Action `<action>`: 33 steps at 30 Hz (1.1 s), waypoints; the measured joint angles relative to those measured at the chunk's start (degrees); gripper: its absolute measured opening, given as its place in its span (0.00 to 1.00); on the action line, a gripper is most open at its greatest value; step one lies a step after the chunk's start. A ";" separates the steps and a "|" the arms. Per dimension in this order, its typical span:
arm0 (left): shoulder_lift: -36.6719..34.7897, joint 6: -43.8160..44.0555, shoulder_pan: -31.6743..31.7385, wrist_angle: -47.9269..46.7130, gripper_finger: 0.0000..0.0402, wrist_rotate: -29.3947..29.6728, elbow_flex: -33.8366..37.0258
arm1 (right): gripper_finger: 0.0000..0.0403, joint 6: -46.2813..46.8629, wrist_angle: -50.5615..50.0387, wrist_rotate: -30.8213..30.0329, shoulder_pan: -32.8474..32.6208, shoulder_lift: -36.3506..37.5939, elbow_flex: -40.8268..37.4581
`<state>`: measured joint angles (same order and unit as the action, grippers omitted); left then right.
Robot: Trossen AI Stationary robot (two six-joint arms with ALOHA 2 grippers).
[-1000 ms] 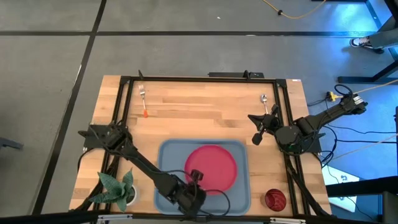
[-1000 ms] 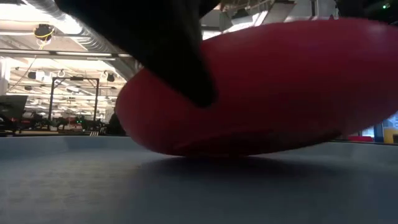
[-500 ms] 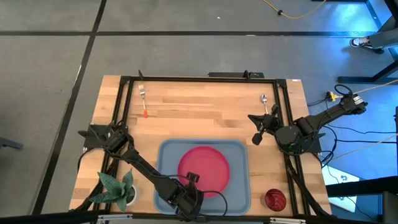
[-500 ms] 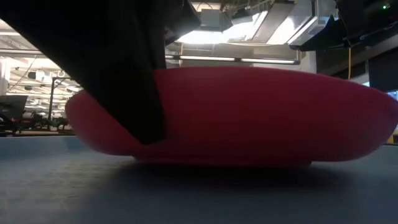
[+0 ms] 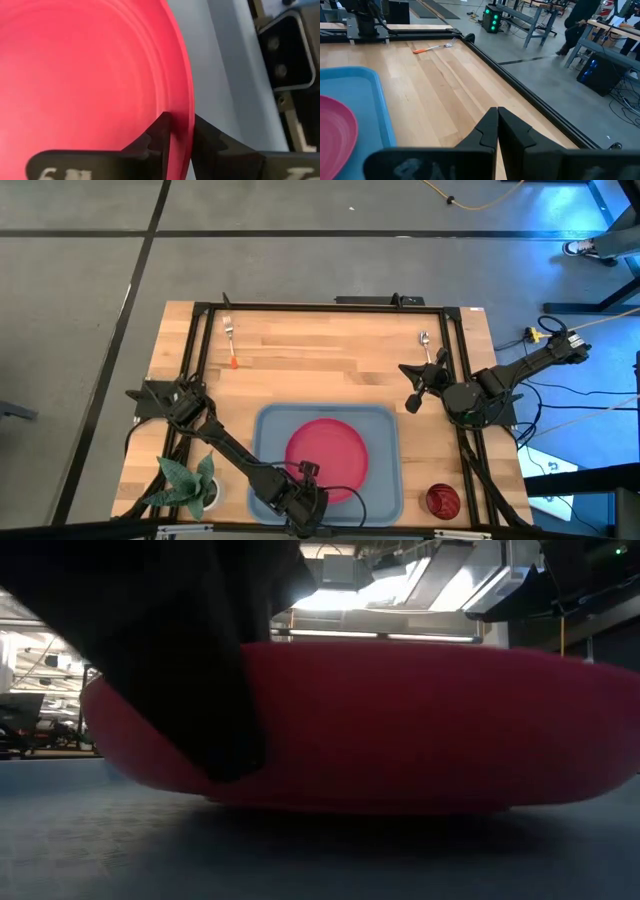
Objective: Pick and place plate/cup/fork/spoon on tray
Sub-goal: Put the pink plate on the blue serving tray
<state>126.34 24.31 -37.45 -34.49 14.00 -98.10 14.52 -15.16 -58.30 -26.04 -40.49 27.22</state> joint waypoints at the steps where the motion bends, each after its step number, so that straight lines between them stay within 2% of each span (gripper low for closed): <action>1: 0.00 0.24 0.00 0.53 0.13 0.02 0.00 | 0.04 0.00 0.00 0.00 0.00 0.00 0.00; 10: 0.00 0.81 0.04 1.54 0.14 -1.66 0.00 | 0.04 0.08 0.00 0.02 0.00 0.00 0.00; 27: -0.07 -0.67 0.04 1.59 0.07 -2.17 -0.02 | 0.04 0.20 0.02 0.02 0.00 0.00 0.00; 33: -0.07 0.86 0.00 1.66 0.11 -1.67 -0.02 | 0.04 0.20 0.02 0.02 0.00 0.00 0.00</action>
<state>126.28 25.18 -37.45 -32.84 12.33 -98.13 14.72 -15.14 -58.28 -26.04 -40.49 27.22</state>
